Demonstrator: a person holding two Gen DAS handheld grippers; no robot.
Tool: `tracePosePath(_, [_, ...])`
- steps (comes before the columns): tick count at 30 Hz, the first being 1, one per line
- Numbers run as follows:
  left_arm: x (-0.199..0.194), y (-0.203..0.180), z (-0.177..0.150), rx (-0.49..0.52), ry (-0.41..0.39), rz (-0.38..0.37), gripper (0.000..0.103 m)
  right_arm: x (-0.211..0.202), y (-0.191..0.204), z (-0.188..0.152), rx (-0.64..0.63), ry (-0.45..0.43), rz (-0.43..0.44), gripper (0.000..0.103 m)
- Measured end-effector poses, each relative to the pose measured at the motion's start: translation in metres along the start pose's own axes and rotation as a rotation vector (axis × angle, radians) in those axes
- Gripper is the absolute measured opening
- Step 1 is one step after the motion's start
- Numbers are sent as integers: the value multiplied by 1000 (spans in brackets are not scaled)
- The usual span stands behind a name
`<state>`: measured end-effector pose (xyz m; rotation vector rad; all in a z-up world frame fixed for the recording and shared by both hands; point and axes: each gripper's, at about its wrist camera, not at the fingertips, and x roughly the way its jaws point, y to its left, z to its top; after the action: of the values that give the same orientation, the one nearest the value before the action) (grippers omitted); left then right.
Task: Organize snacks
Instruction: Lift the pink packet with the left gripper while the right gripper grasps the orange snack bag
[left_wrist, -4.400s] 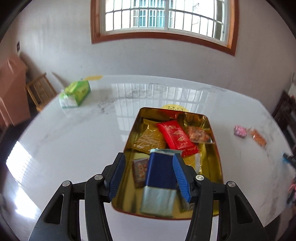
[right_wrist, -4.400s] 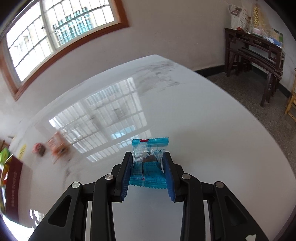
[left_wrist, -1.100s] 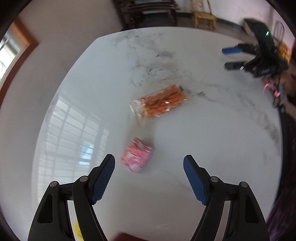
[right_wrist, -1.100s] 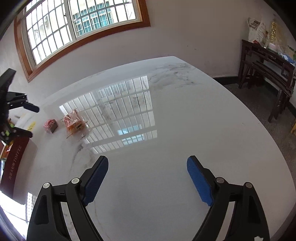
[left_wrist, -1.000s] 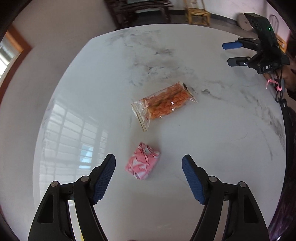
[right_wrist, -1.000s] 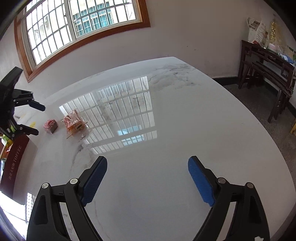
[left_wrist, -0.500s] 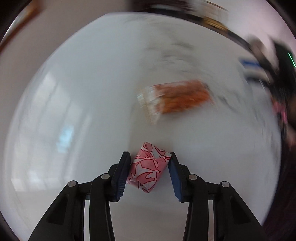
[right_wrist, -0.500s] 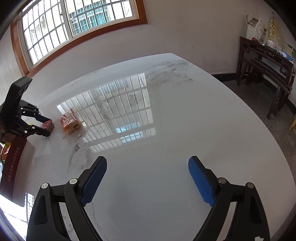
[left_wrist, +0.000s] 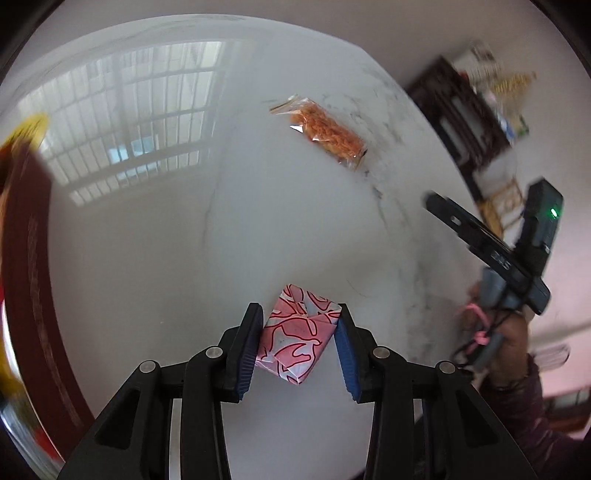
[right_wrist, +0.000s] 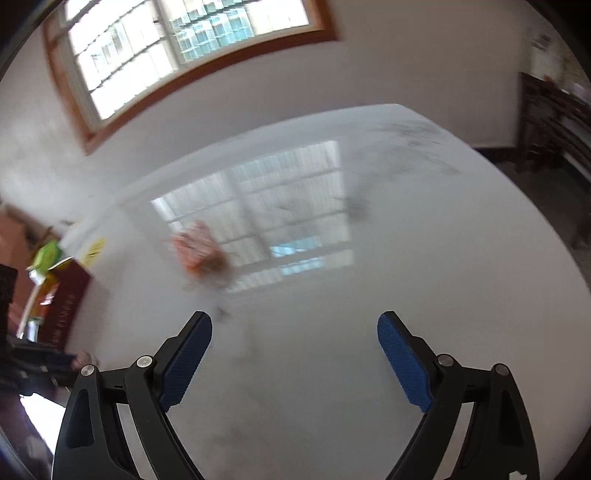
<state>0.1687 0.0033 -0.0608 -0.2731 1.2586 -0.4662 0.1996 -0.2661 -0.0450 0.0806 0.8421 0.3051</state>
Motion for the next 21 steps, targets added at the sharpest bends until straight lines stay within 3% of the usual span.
tracePosePath(4, [-21, -3, -13, -17, -53, 12, 40, 34, 43, 21, -182, 20, 40, 90])
tracePosePath(10, [-52, -17, -29, 4, -121, 28, 40, 74, 65, 44, -265, 80, 61, 90])
tracePosePath(12, [-61, -18, -35, -1, -130, 23, 40, 89, 67, 43, -268, 144, 70, 89])
tracePosePath(15, [-72, -16, -41, -10, -142, 19, 40, 100, 75, 45, -332, 136, 28, 74])
tracePosePath(16, [-75, -16, -43, -11, -148, 22, 40, 100, 76, 43, -326, 127, 30, 59])
tracePosePath(18, [-83, -16, -48, -18, -167, 26, 40, 97, 77, 40, -304, 112, 12, 39])
tracePosePath(21, [-97, -11, -57, -46, -192, 24, 40, 86, 78, 28, -257, 105, 0, 38])
